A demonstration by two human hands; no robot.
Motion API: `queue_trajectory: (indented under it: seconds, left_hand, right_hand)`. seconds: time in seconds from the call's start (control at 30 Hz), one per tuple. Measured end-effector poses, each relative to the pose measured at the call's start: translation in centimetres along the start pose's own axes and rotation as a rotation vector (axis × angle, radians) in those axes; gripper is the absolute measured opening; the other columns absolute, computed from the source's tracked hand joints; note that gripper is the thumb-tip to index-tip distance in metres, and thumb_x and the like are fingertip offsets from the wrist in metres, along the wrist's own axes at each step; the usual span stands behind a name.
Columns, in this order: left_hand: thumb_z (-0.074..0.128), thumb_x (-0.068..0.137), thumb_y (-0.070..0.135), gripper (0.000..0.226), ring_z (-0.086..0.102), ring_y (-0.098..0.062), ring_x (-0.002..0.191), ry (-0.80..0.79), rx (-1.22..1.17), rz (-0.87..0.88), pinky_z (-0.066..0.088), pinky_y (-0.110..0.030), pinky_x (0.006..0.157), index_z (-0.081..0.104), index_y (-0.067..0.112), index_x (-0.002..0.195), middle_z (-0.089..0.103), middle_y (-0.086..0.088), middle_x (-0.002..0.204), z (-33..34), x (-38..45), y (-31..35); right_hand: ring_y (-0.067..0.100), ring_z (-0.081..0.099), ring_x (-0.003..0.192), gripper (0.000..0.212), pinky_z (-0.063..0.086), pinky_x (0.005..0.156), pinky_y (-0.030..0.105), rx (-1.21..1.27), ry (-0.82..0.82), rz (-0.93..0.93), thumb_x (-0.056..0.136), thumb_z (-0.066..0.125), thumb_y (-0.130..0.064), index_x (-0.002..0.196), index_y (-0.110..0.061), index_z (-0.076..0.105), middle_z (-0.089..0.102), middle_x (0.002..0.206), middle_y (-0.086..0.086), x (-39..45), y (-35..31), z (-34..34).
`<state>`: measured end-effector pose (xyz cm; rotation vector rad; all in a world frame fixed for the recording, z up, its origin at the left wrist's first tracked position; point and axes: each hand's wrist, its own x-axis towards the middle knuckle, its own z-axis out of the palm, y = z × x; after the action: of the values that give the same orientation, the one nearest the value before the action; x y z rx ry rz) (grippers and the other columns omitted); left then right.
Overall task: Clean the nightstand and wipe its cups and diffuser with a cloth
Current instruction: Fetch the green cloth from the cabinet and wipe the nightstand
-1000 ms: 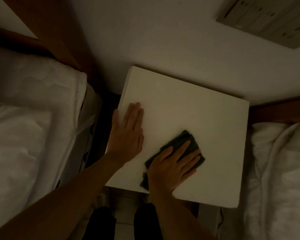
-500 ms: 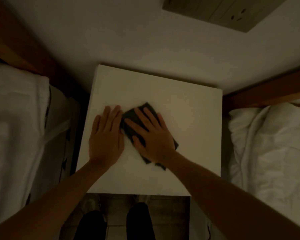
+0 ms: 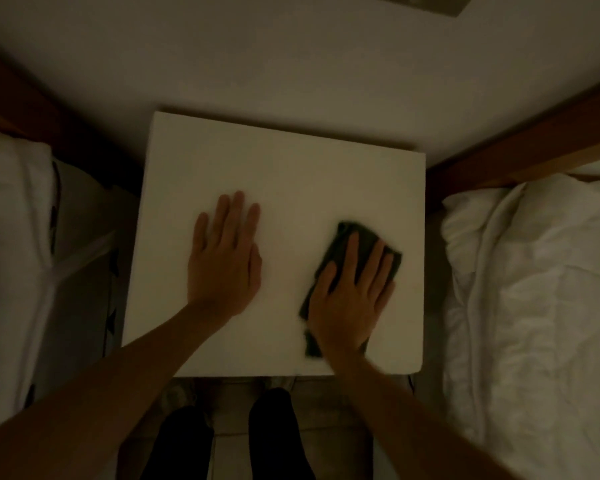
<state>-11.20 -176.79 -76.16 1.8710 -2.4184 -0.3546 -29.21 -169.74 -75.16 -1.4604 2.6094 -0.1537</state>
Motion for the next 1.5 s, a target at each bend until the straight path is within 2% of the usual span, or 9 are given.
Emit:
queue_trajectory:
  seconds: [0.17,0.37,0.63,0.93,1.1,1.17,1.3,1.4,1.5]
  left_hand:
    - [0.024,0.101,0.032,0.060,0.002,-0.025,0.154,0.003,-0.061,0.003,0.012,-0.052,0.123,0.011,0.019,0.159,0.006,-0.008,0.167,-0.4,-0.1,-0.2]
    - [0.022,0.103,0.037,0.058,0.007,-0.021,0.154,0.024,-0.147,-0.015,0.011,-0.046,0.124,0.022,0.016,0.157,0.015,-0.004,0.166,-0.9,0.0,-0.3]
    - [0.026,0.101,0.038,0.064,0.002,-0.025,0.154,0.004,-0.045,0.027,0.010,-0.049,0.124,0.010,0.017,0.159,0.006,-0.007,0.167,-0.5,0.0,-0.4]
    - [0.023,0.103,0.034,0.060,0.003,-0.025,0.154,0.024,-0.036,0.029,0.010,-0.049,0.124,0.013,0.016,0.158,0.009,-0.008,0.166,0.0,0.0,-0.2]
    - [0.019,0.102,0.046,0.065,0.001,-0.024,0.154,-0.007,-0.098,0.038,0.005,-0.046,0.124,0.012,0.016,0.159,0.007,-0.007,0.167,-0.8,-0.1,-0.3]
    - [0.022,0.101,0.045,0.062,0.008,-0.020,0.153,0.014,-0.324,0.037,0.003,-0.042,0.125,0.024,0.015,0.156,0.017,-0.004,0.165,-1.5,-0.1,-0.4]
    - [0.036,0.101,0.028,0.046,0.040,-0.013,0.139,0.108,-1.122,-0.284,0.026,-0.022,0.117,0.048,0.010,0.142,0.046,-0.004,0.149,-4.2,-0.4,-2.0]
    - [0.035,0.103,0.022,0.033,0.046,-0.014,0.126,0.256,-1.063,-0.411,0.035,-0.023,0.110,0.051,0.016,0.132,0.048,-0.001,0.135,-5.1,-1.9,-6.3]
    - [0.033,0.106,0.037,0.040,0.046,-0.020,0.130,0.224,-1.197,-0.867,0.034,-0.033,0.113,0.048,0.018,0.137,0.046,0.005,0.139,-4.4,-5.4,-10.5]
  right_hand:
    - [0.028,0.009,0.155,0.057,0.013,0.122,0.056,0.025,-0.133,-0.337,0.102,0.030,-0.051,0.157,-0.039,0.021,0.011,0.168,0.003,-8.4,-1.1,1.0]
    - [0.023,0.016,0.154,0.052,0.015,0.121,0.054,0.110,-0.120,-0.716,0.098,0.043,-0.051,0.149,-0.042,0.041,0.028,0.164,-0.002,3.8,-3.5,1.0]
    - [0.026,0.010,0.154,0.057,0.013,0.122,0.055,0.030,-0.029,-0.248,0.100,0.027,-0.062,0.154,-0.046,0.024,0.019,0.167,0.000,17.2,1.8,-1.1]
    - [0.027,0.015,0.153,0.059,0.019,0.122,0.052,0.078,-0.025,0.125,0.101,0.030,-0.060,0.156,-0.043,0.020,0.014,0.168,0.001,2.8,8.0,-2.3]
    - [0.030,0.007,0.154,0.060,0.015,0.121,0.057,0.056,0.030,0.345,0.100,0.034,-0.058,0.156,-0.040,0.024,0.014,0.168,0.004,-4.2,4.9,-1.1]
    - [0.032,0.009,0.154,0.061,0.015,0.120,0.058,0.064,0.057,0.346,0.099,0.038,-0.059,0.156,-0.039,0.027,0.016,0.167,0.006,-5.6,1.6,-0.1]
    - [0.032,0.006,0.155,0.064,0.012,0.121,0.058,0.058,0.023,0.117,0.098,0.037,-0.062,0.156,-0.039,0.025,0.014,0.168,0.007,-9.3,-5.6,1.8]
    - [0.032,0.003,0.155,0.066,0.010,0.121,0.059,0.094,-0.022,-0.186,0.097,0.035,-0.066,0.157,-0.041,0.022,0.013,0.168,0.005,-12.2,-10.3,2.7]
    - [0.031,0.006,0.155,0.064,0.008,0.121,0.059,0.169,-0.109,-0.486,0.095,0.037,-0.068,0.153,-0.042,0.033,0.019,0.167,0.003,-14.9,-14.3,3.5]
